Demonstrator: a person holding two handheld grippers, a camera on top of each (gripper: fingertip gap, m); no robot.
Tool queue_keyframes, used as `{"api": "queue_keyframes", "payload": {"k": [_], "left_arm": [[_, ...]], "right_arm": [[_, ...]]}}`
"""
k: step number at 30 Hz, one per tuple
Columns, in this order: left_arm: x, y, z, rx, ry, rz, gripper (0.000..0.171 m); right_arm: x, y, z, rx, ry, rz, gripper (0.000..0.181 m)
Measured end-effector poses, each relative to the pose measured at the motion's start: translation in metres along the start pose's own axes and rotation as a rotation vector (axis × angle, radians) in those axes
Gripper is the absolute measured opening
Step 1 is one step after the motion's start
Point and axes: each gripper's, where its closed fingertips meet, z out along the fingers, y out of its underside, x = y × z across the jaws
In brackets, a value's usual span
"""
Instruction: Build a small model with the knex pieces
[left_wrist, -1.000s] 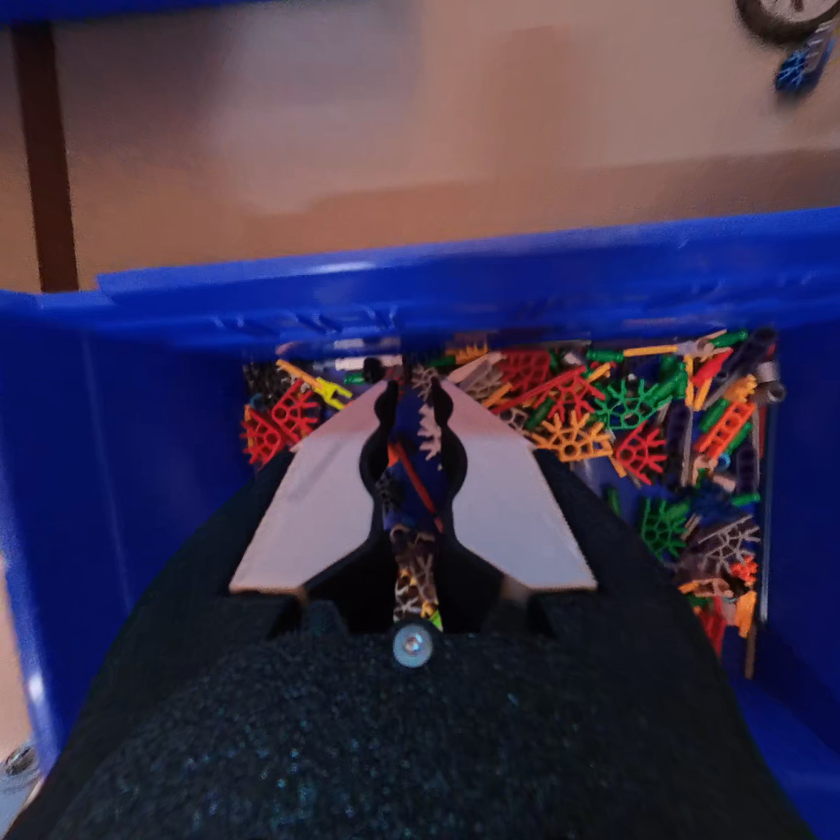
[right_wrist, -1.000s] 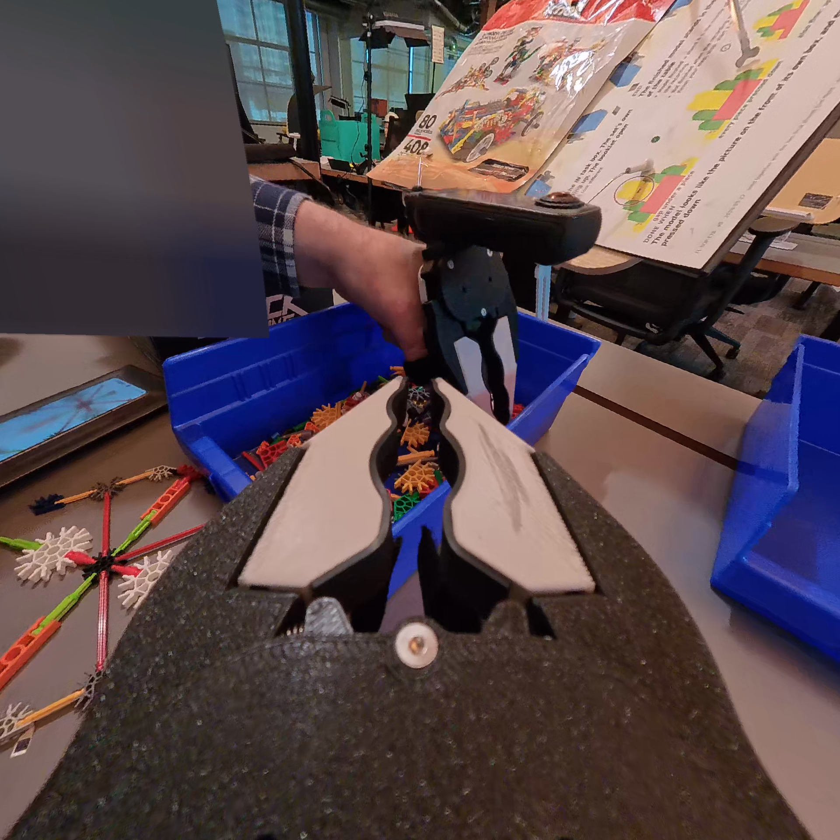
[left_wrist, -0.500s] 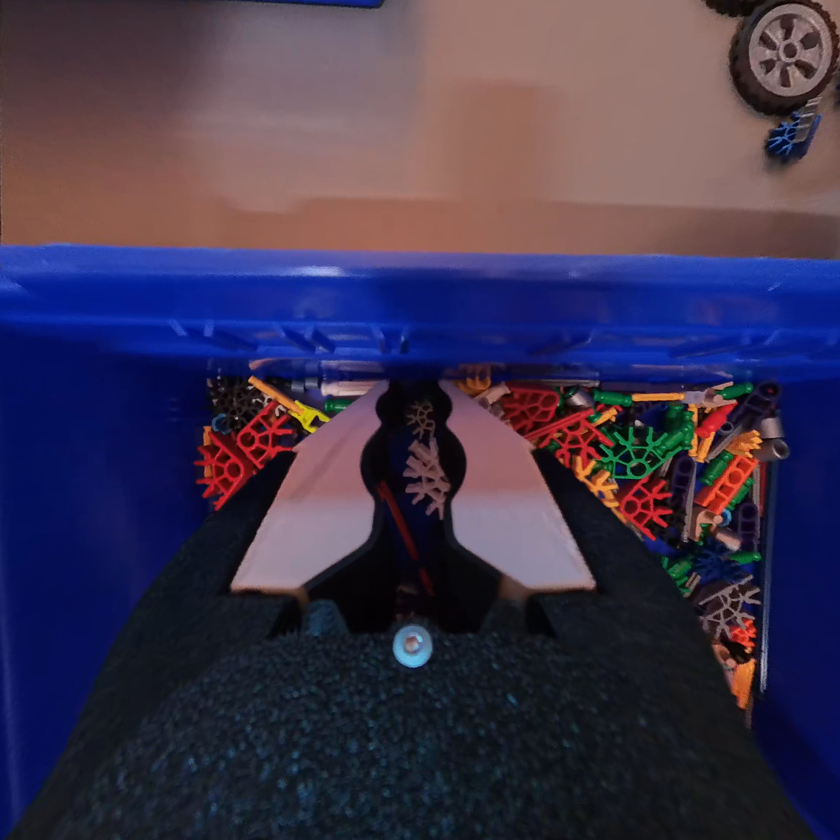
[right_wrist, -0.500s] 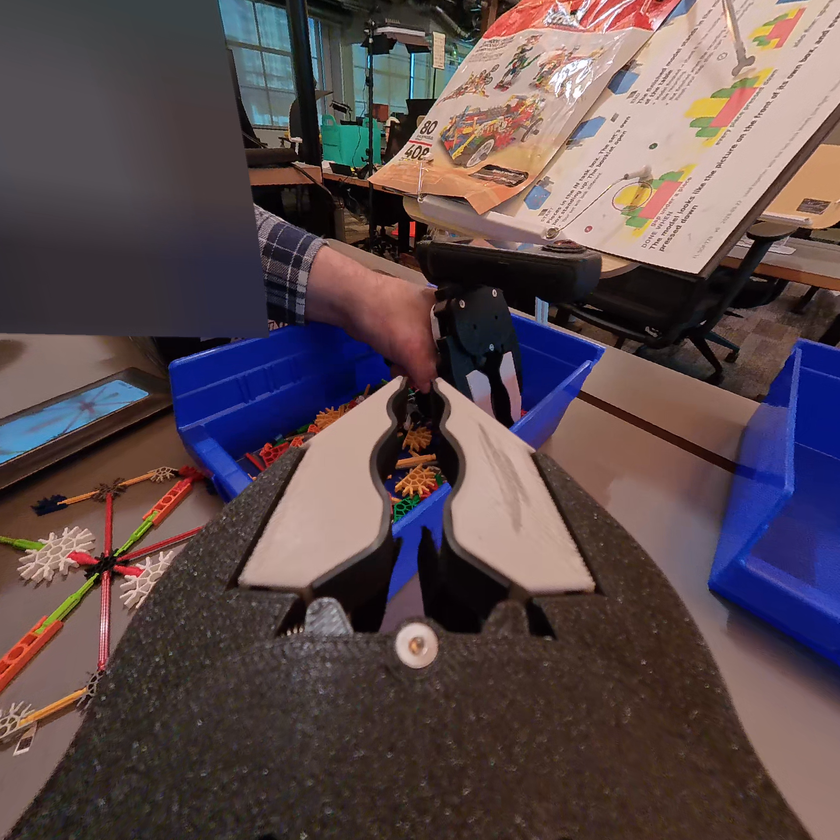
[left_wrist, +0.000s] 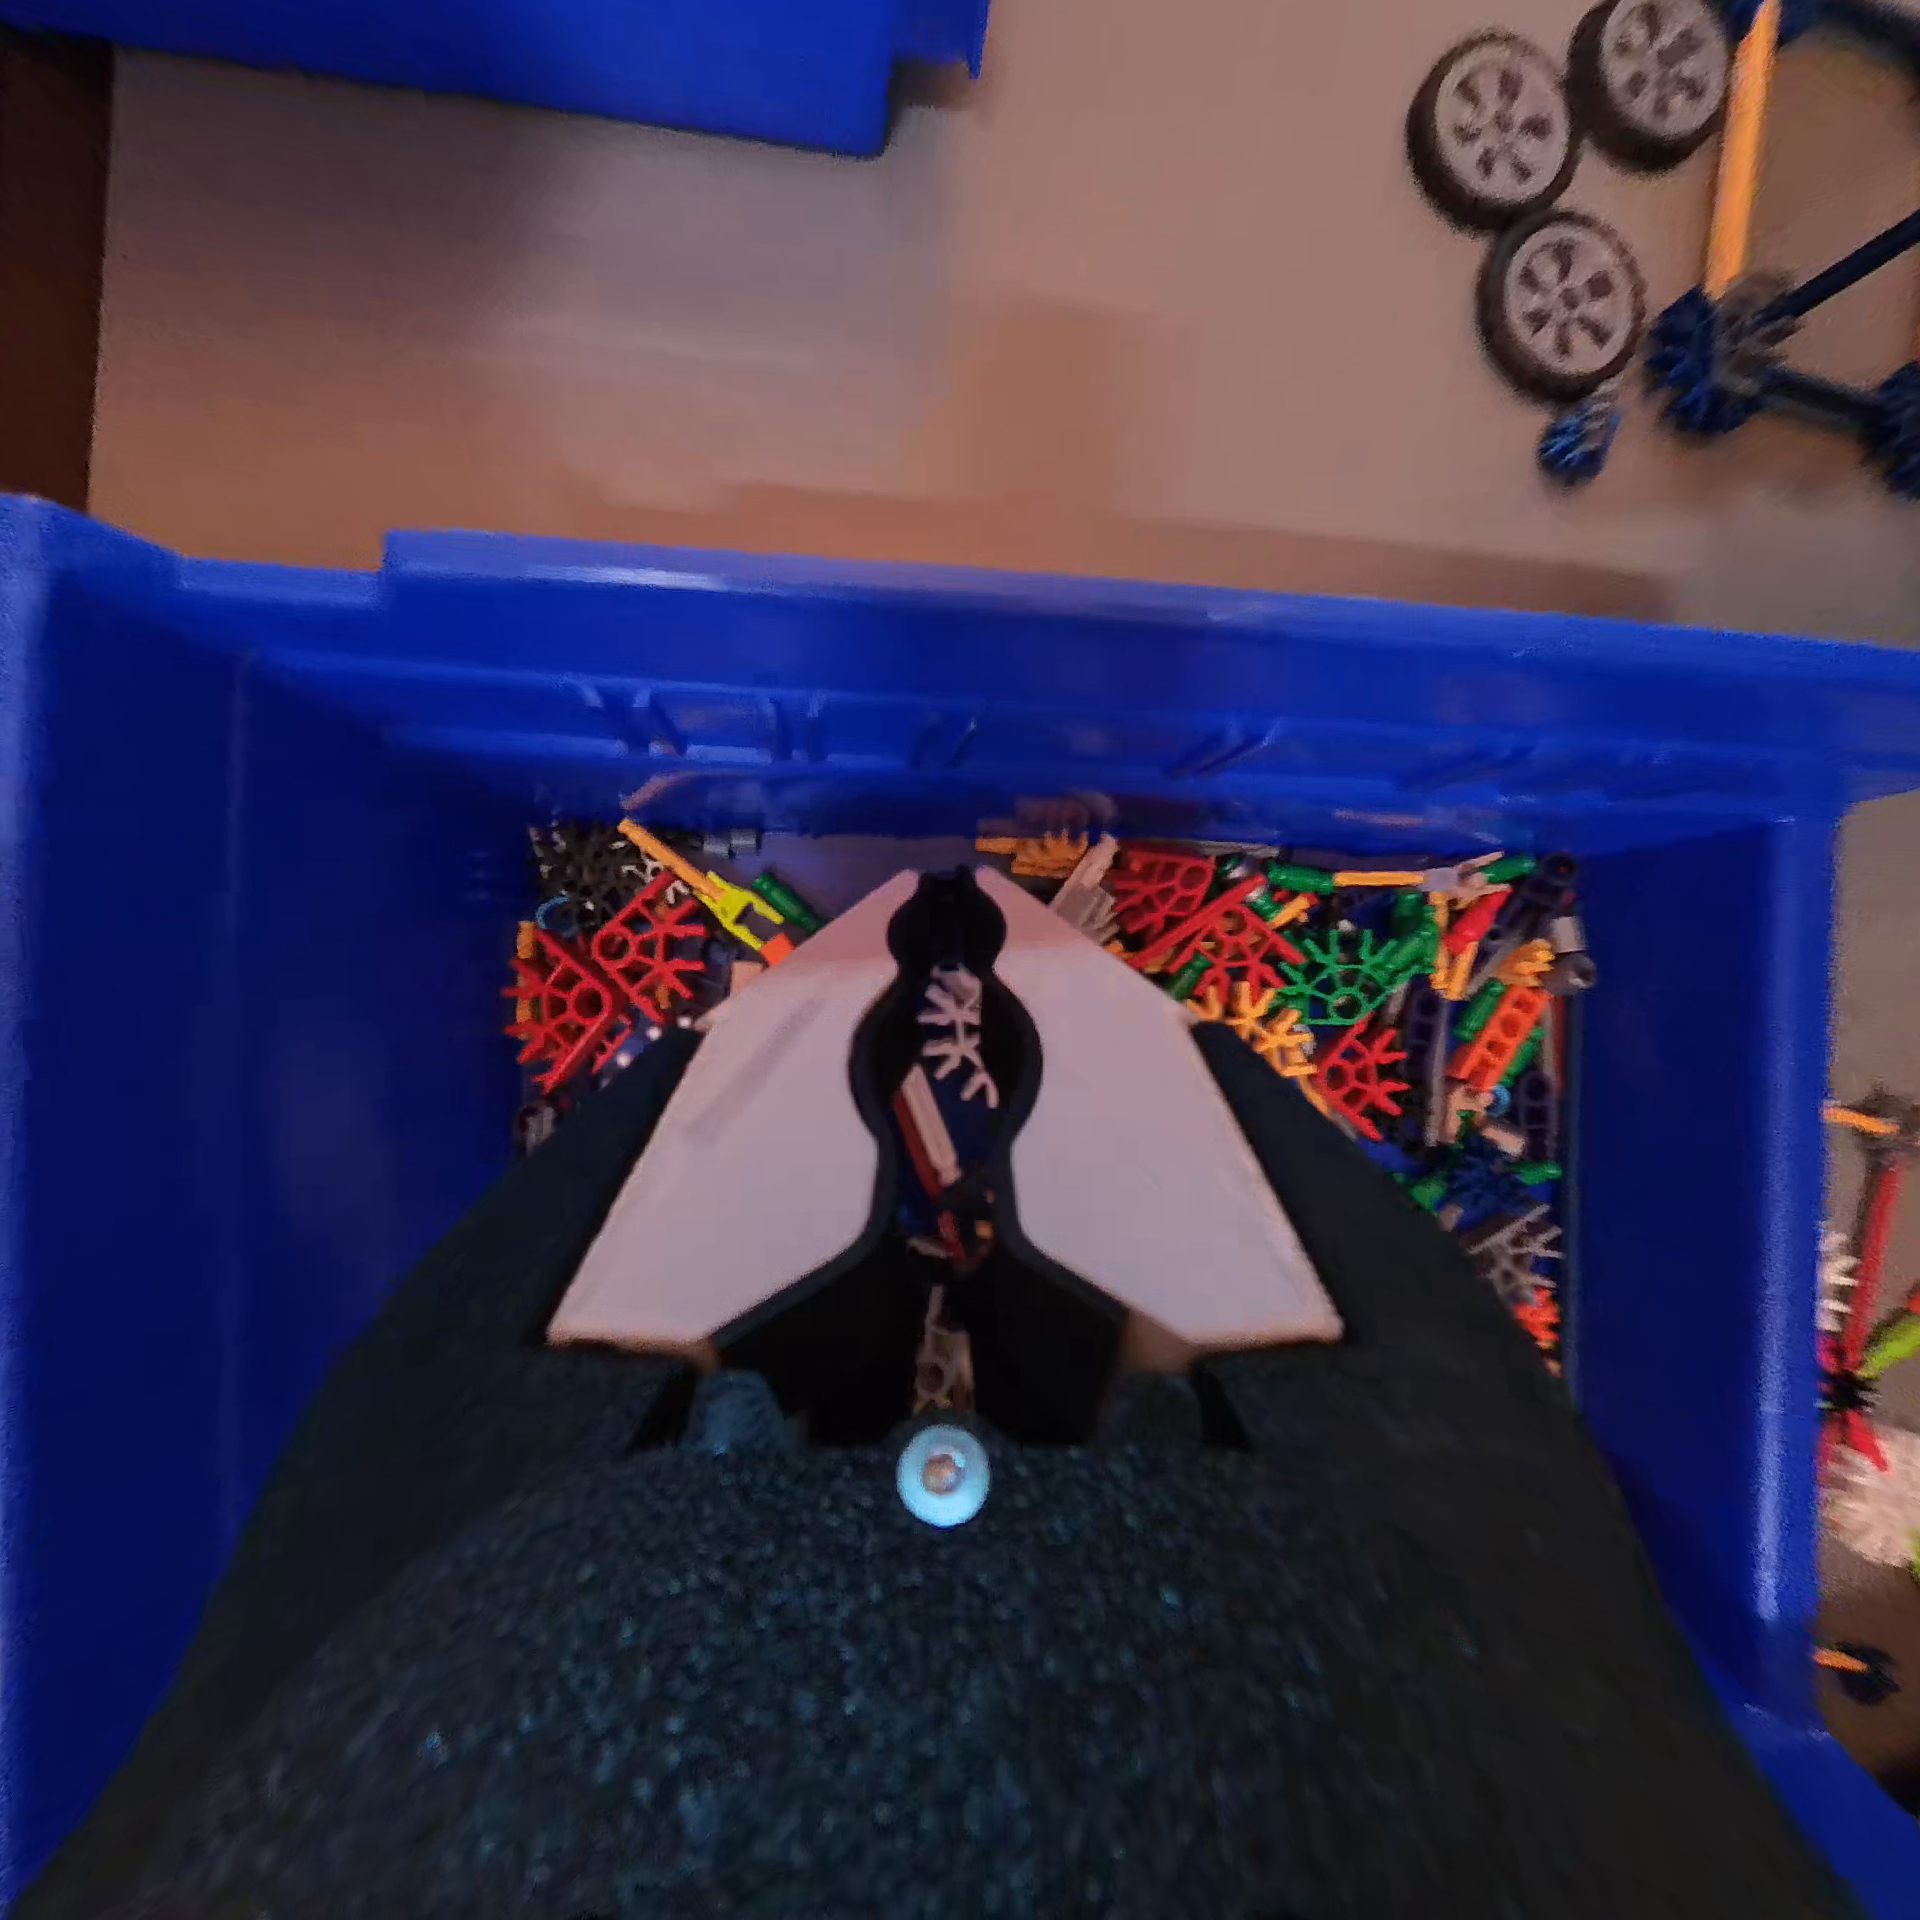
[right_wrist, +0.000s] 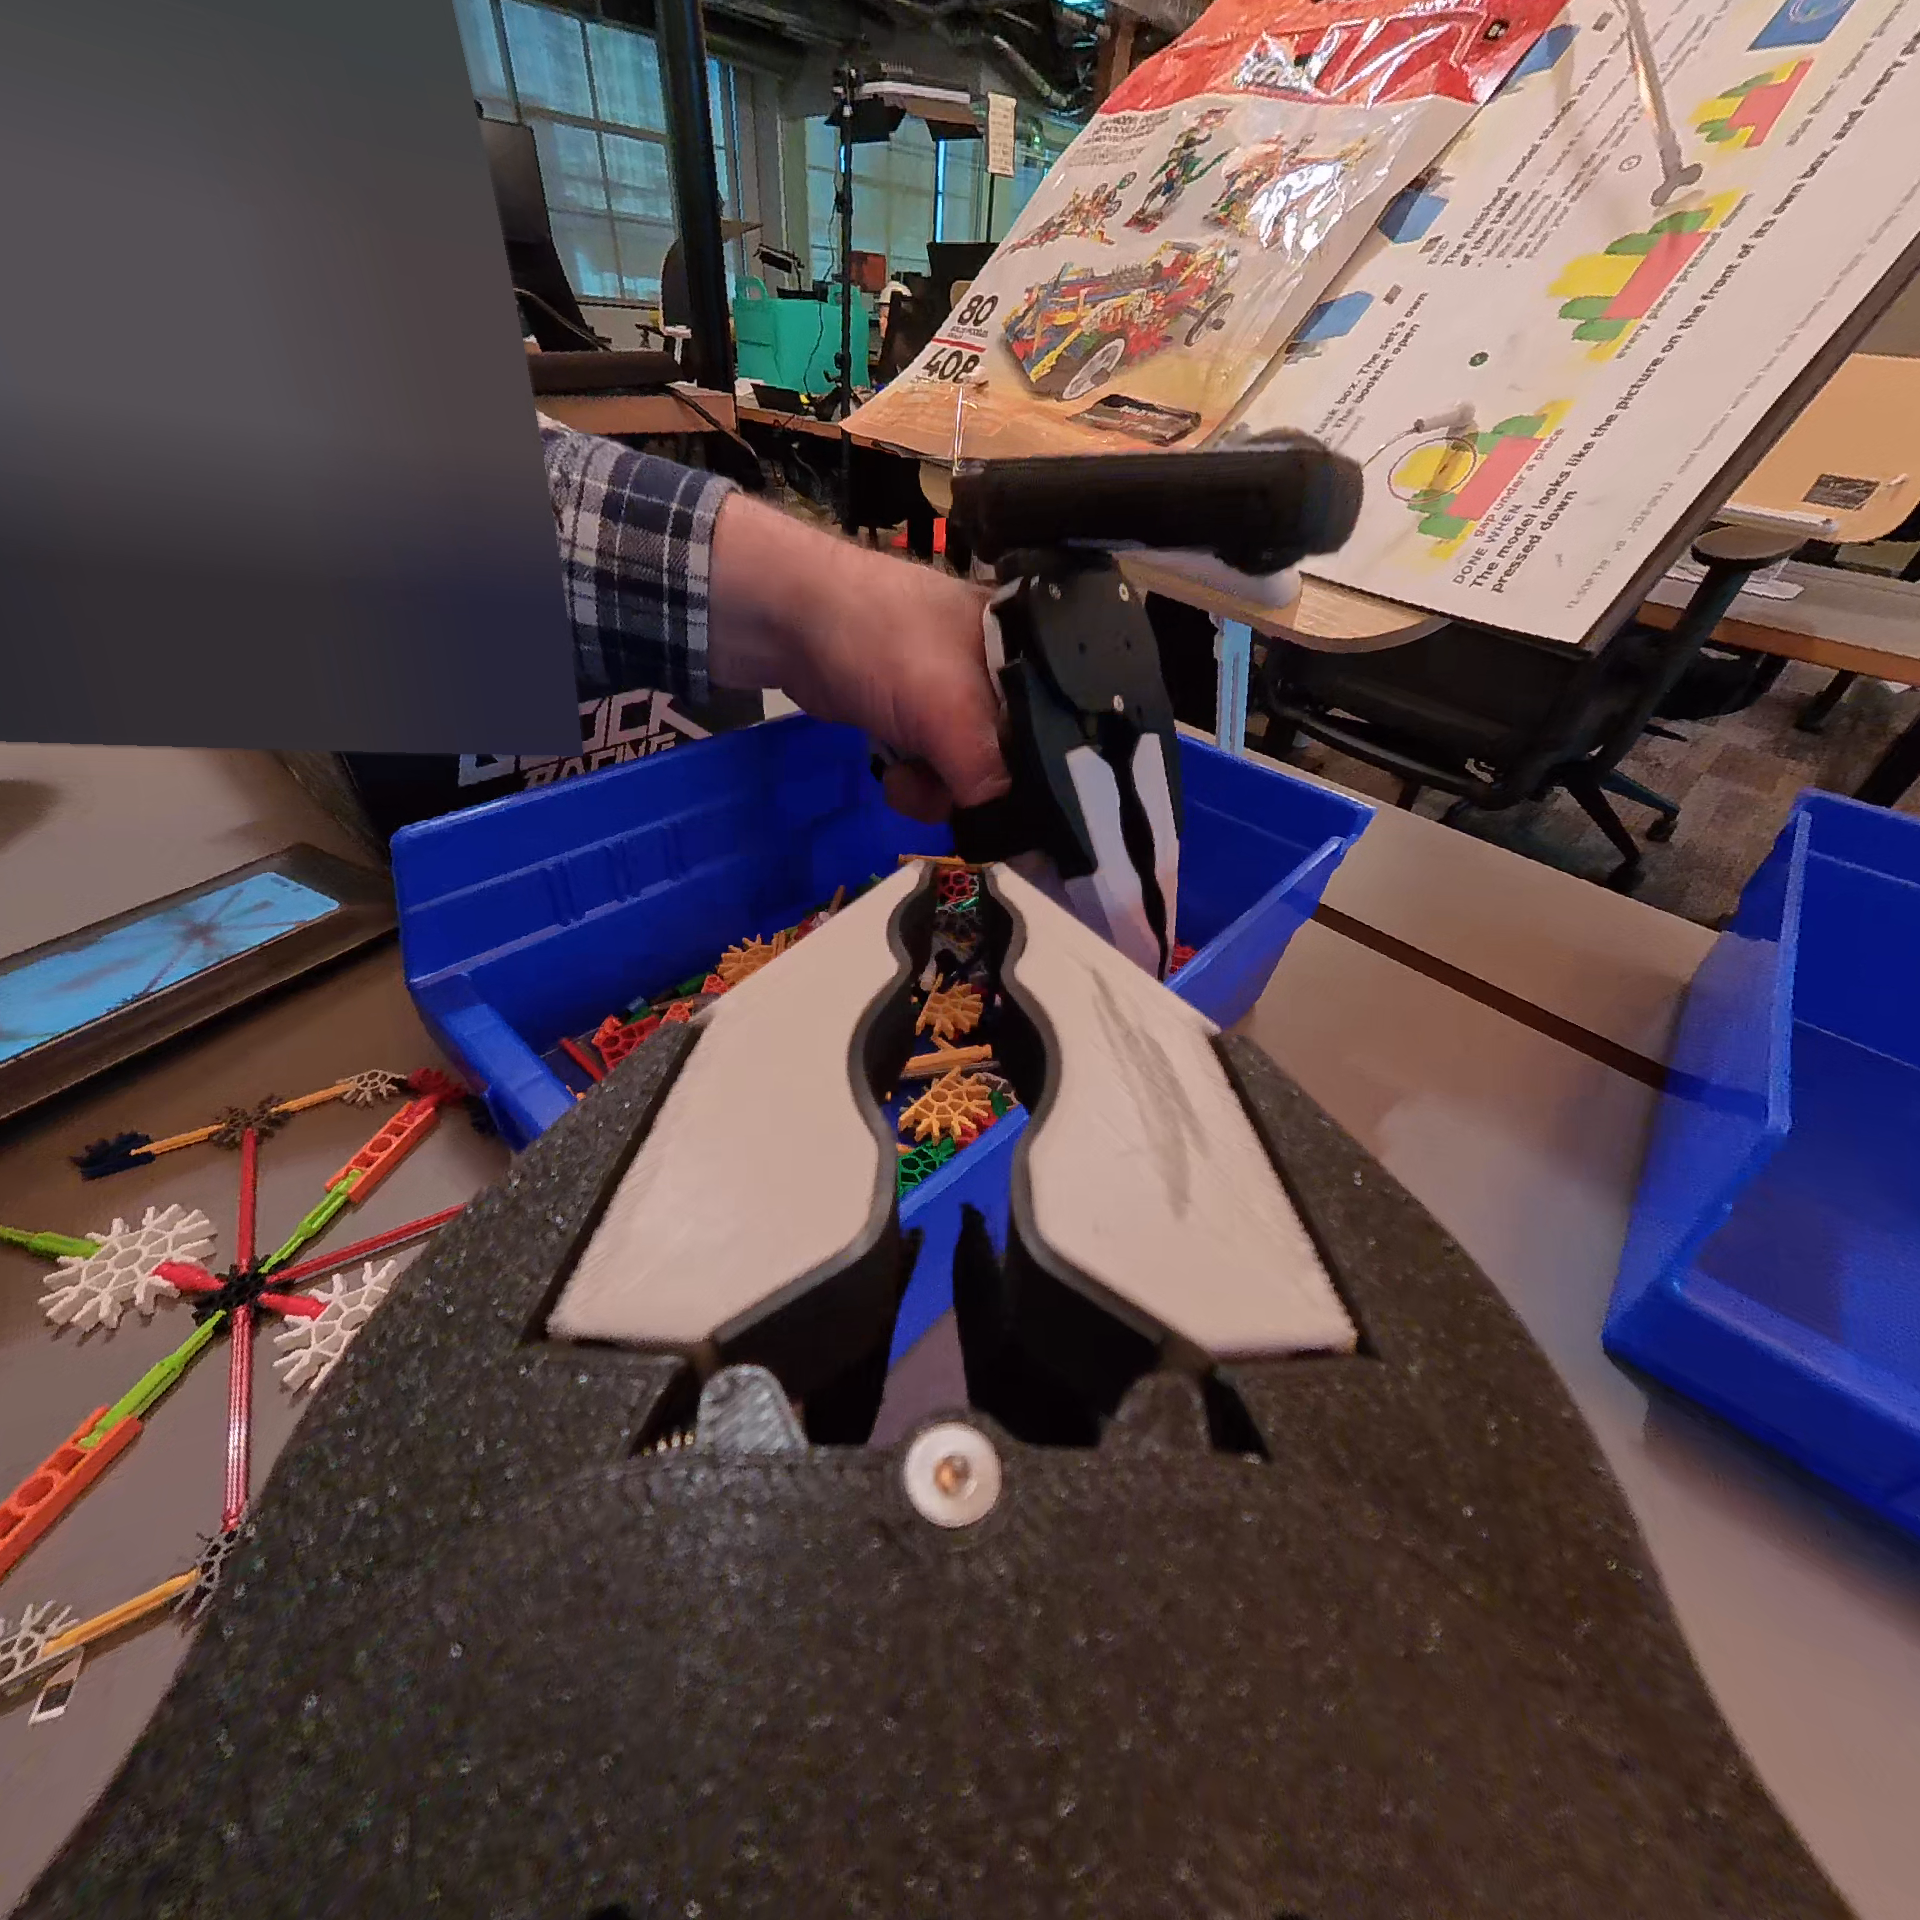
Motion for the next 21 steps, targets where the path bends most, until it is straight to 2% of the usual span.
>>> {"api": "queue_keyframes", "payload": {"k": [5,9,15,21], "left_arm": [[0.015,-0.016,-0.022,0.139,0.153,-0.127,0.002],[0.041,-0.025,-0.048,0.217,0.19,-0.134,0.001],[0.104,-0.044,-0.1,0.376,0.149,-0.073,0.002],[0.17,-0.035,-0.134,0.484,0.081,-0.079,0.002]], "right_arm": [[-0.001,-0.001,0.0,0.005,-0.003,0.004,0.008],[-0.004,-0.001,0.001,0.0,-0.012,-0.004,0.009],[-0.017,-0.006,0.005,0.005,-0.003,-0.072,0.013],[-0.055,-0.024,0.009,-0.011,0.012,-0.233,0.022]]}}
